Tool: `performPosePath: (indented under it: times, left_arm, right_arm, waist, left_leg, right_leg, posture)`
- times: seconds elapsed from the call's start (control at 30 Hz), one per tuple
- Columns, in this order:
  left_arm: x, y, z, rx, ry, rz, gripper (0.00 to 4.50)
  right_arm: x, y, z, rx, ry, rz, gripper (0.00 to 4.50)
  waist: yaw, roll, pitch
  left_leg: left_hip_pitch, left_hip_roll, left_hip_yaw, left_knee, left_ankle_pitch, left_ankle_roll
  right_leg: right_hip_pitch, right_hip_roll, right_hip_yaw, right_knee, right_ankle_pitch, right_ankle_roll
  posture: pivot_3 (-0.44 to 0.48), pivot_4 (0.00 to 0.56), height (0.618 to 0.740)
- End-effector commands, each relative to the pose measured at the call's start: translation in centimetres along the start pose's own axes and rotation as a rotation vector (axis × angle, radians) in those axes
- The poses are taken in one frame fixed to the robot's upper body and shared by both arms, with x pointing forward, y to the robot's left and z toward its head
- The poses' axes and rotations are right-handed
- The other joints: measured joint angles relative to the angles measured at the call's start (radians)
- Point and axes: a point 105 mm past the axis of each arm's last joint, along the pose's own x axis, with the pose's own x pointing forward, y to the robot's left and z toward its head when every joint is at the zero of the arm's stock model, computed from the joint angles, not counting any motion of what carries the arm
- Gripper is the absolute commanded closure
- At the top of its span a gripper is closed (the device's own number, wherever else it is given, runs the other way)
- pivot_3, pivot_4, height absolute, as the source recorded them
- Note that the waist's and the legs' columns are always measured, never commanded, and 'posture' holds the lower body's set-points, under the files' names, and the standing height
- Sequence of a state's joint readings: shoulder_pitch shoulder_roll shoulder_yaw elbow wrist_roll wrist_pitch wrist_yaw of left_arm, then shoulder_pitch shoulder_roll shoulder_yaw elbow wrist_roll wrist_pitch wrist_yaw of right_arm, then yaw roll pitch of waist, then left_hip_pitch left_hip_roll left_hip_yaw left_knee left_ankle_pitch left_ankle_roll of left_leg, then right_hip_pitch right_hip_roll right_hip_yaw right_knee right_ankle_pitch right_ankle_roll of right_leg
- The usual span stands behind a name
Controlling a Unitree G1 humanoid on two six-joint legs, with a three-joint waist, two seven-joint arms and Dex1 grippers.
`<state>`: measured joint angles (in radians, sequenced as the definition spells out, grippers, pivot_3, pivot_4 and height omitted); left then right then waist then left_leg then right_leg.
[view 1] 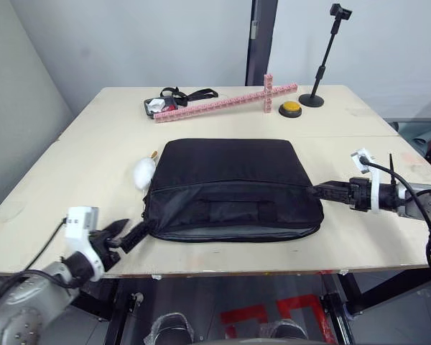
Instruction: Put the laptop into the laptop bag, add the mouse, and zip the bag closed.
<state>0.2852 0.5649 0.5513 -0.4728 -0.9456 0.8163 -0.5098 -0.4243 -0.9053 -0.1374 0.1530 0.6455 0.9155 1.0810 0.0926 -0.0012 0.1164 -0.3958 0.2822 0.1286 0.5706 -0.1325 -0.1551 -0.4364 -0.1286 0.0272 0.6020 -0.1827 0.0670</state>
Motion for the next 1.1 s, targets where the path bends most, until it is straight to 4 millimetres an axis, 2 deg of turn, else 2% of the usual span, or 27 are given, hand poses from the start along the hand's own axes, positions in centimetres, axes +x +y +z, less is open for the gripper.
performPosePath:
  times: [0.03, 0.13, 0.23, 0.43, 0.57, 0.7, 1.0, 1.1]
  left_arm:
    - [-2.7, 1.7, 4.4, 0.127, -0.045, 0.016, 0.04]
    - [-3.4, 2.8, 8.8, 0.263, -0.055, 0.026, 0.04]
    - [-3.5, 3.2, 10.7, 0.344, 0.031, -0.029, 0.04]
    - [-3.1, 3.0, 14.1, 0.518, 0.129, -0.102, 0.04]
    - [-3.3, 4.2, 15.0, 0.582, 0.174, -0.091, 0.04]
    - [-3.3, 4.6, 16.2, 0.608, 0.152, -0.092, 0.04]
    - [-3.0, 4.9, 16.0, 0.603, 0.161, -0.105, 0.04]
    - [-2.8, 5.1, 16.3, 0.581, 0.116, -0.089, 0.04]
  right_arm:
    - [-2.8, 1.2, 2.7, -0.375, 0.054, 0.058, 0.0]
    - [-4.1, 1.4, 4.9, -0.555, 0.076, 0.056, 0.0]
    - [-4.5, 2.2, 7.6, -0.637, 0.033, 0.073, 0.0]
    - [-6.0, 2.9, 10.1, -0.718, 0.035, 0.096, 0.0]
    - [-6.8, 2.5, 10.6, -0.736, 0.047, 0.091, 0.0]
    - [-7.4, 2.3, 10.7, -0.74, 0.047, 0.093, 0.0]
    - [-7.5, 1.7, 10.2, -0.737, 0.051, 0.094, 0.0]
    - [-6.6, 2.1, 10.4, -0.748, 0.03, 0.121, 0.0]
  waist:
    - [0.0, 0.0, 0.0]
    - [0.002, -0.001, 0.0]
    - [-0.003, -0.001, 0.0]
    - [-0.003, -0.001, 0.0]
    - [-0.004, -0.001, 0.0]
    - [-0.004, -0.001, 0.0]
    - [-0.003, -0.001, 0.0]
    - [-0.003, -0.001, 0.0]
  left_leg:
    - [0.0, 0.0, 0.0, 0.0, 0.0, 0.0]
    - [0.001, 0.0, 0.0, 0.0, 0.0, 0.0]
    - [0.005, 0.0, 0.001, 0.004, -0.001, 0.001]
    - [0.006, 0.0, 0.002, 0.004, -0.001, 0.002]
    - [0.005, 0.0, 0.002, 0.004, -0.001, 0.002]
    - [0.005, 0.0, 0.002, 0.004, -0.001, 0.002]
    - [0.005, 0.0, 0.002, 0.005, -0.001, 0.002]
    - [0.005, 0.0, 0.002, 0.005, -0.001, 0.002]
  right_leg:
    - [-0.001, 0.0, 0.0, 0.001, 0.0, 0.0]
    - [0.001, 0.0, 0.0, 0.001, 0.0, 0.001]
    - [0.003, 0.0, 0.002, 0.003, 0.0, 0.0]
    - [0.001, 0.0, 0.003, 0.008, -0.003, -0.004]
    - [0.0, 0.0, 0.002, 0.01, -0.004, -0.008]
    - [0.0, 0.0, 0.002, 0.01, -0.004, -0.009]
    - [0.0, 0.0, 0.002, 0.012, -0.004, -0.01]
    - [0.0, 0.0, 0.002, 0.012, -0.005, -0.01]
  posture:
    - [0.0, 0.15, 0.74]
    - [0.0, 0.15, 0.74]
    - [0.0, 0.15, 0.74]
    - [0.0, 0.15, 0.74]
    - [0.0, 0.15, 0.74]
    - [0.0, 0.15, 0.74]
    - [0.0, 0.15, 0.74]
    - [0.0, 0.15, 0.74]
